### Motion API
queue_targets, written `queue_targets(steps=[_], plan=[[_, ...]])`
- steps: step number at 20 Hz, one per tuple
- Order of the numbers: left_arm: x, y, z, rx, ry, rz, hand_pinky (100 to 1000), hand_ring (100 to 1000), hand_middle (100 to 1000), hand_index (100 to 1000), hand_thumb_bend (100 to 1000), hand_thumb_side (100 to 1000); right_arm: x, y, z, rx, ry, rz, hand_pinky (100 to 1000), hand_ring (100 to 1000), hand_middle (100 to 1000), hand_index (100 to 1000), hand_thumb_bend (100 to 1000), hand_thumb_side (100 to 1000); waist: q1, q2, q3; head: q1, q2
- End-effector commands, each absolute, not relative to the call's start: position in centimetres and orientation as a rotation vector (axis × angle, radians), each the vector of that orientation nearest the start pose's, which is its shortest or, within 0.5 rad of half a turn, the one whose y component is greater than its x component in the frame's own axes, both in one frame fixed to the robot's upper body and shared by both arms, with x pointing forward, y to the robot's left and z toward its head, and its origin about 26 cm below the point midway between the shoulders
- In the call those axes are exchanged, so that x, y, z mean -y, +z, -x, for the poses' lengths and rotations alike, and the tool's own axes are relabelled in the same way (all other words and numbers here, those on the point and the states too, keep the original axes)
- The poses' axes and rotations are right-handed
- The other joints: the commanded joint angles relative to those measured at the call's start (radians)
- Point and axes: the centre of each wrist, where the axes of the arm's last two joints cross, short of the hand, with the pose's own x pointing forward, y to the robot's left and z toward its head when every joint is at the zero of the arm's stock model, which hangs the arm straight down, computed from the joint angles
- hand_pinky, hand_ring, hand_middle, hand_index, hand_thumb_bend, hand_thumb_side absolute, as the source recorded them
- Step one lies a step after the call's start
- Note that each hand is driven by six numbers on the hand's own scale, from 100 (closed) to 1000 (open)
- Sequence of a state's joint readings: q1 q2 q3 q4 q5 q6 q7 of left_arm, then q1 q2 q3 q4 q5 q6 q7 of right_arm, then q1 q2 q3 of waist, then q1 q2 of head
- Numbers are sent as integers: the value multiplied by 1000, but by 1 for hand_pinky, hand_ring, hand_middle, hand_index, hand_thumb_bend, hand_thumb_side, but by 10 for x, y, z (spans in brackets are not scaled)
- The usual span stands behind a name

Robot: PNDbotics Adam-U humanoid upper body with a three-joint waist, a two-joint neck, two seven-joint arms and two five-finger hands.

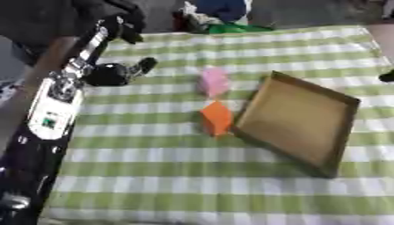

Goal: Pick up objects on the table and place them in the box.

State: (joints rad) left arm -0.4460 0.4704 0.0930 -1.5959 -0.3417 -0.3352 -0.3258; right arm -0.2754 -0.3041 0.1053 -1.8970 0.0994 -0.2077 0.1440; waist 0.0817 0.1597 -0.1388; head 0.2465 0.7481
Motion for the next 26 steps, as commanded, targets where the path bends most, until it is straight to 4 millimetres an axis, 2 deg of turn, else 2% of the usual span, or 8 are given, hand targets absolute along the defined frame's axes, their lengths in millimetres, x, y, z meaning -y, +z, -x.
queue_targets(steps=[1,7,12,21,26], plan=[[-343,207,-371,2012,-1287,-616,722,696,738,873,559,381,240,165,-310,2296,706,70,880,718,628,1000,100,564,0,-18,-4,3,9],[-337,228,-394,1887,-1661,-630,768,723,750,873,592,308,240,163,-310,2290,713,64,880,719,628,1000,100,564,5,-24,-13,6,13],[-314,236,-415,1794,-1930,-566,798,742,756,866,610,246,239,162,-310,2286,720,59,880,720,628,1000,100,564,7,-26,-21,9,18],[-258,232,-443,1658,-2268,-371,803,748,744,865,609,229,239,161,-310,2281,726,54,881,721,627,1000,100,565,11,-27,-34,8,22],[-243,228,-446,1564,-2406,-286,801,743,721,849,529,161,239,160,-310,2277,727,54,881,722,627,1000,100,566,14,-28,-35,7,22]])
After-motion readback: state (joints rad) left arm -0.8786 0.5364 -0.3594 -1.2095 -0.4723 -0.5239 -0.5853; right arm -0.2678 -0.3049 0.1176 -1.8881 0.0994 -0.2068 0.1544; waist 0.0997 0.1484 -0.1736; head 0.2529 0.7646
